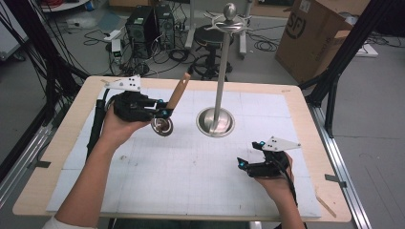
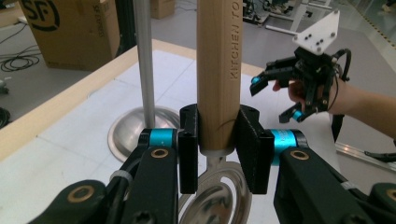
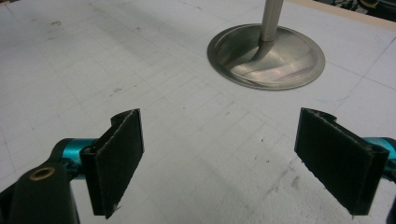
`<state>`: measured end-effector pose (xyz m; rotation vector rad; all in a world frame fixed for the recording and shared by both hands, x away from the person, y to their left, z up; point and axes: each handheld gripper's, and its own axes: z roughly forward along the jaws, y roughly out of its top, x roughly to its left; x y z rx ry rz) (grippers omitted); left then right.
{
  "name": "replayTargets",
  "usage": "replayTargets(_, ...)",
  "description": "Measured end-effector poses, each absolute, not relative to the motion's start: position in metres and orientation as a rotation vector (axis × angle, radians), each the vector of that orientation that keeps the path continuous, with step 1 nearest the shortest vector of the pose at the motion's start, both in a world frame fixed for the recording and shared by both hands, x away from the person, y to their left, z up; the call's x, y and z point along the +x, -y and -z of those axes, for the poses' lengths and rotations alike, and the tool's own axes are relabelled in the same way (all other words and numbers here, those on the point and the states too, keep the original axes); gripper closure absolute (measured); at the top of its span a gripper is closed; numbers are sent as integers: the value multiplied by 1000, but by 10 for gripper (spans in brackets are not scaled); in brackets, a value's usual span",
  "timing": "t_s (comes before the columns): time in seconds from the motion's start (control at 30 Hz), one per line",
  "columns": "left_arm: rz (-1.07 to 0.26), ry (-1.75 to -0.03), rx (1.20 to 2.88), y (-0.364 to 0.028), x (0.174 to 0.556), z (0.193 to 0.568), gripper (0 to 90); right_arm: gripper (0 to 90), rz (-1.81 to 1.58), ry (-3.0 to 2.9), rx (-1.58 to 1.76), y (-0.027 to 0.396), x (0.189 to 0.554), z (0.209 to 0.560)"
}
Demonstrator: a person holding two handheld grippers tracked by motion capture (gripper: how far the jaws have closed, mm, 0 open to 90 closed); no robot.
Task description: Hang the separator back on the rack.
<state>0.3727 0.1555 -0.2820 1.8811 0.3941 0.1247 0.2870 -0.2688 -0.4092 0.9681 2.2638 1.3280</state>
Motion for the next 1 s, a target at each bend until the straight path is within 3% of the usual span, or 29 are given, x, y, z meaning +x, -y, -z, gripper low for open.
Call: replayTargets(1.0,-185,-299,1881,-103,394,214,714,144,-1345,-2269,967,268,288,410)
